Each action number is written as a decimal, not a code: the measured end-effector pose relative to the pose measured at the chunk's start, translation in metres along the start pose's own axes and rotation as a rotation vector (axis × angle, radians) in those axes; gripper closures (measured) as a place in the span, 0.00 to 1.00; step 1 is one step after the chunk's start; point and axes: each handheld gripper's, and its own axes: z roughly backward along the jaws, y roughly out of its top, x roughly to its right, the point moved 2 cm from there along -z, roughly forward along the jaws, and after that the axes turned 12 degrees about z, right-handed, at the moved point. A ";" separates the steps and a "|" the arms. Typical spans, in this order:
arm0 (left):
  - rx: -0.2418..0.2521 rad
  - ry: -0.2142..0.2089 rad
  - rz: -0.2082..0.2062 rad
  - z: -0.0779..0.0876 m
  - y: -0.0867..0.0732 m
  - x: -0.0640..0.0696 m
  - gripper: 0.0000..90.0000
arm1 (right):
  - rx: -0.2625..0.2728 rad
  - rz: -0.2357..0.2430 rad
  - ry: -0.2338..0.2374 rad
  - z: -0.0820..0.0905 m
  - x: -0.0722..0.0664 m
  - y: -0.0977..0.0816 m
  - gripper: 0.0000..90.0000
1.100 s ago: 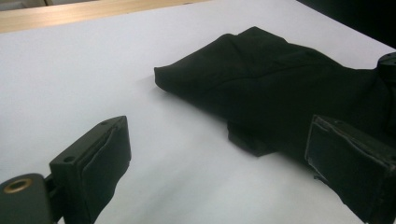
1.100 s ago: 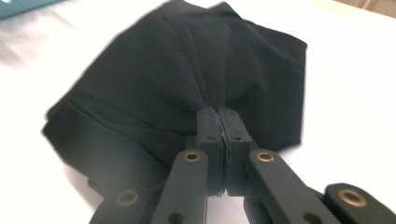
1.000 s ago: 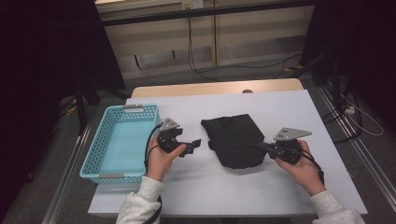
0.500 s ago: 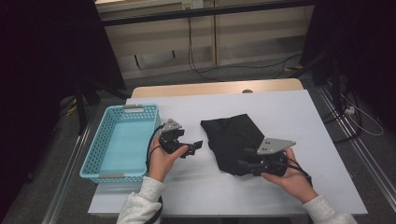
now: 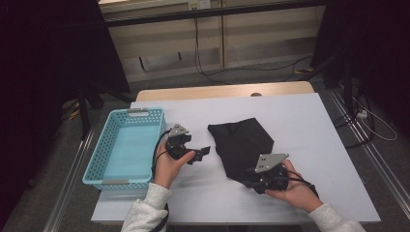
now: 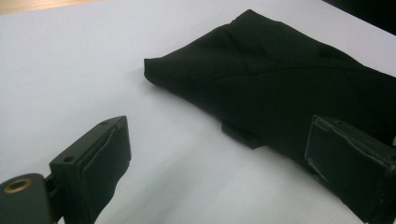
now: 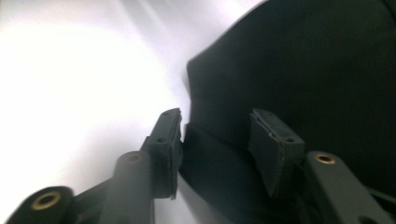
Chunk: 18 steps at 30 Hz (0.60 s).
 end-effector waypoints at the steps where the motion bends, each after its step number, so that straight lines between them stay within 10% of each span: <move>1: 0.002 0.000 -0.001 0.000 0.000 0.000 0.07 | 0.010 0.006 0.003 0.001 -0.001 0.001 0.58; 18: -0.005 0.001 -0.003 -0.003 -0.001 0.002 0.07 | -0.052 0.006 -0.027 -0.010 -0.004 0.000 0.77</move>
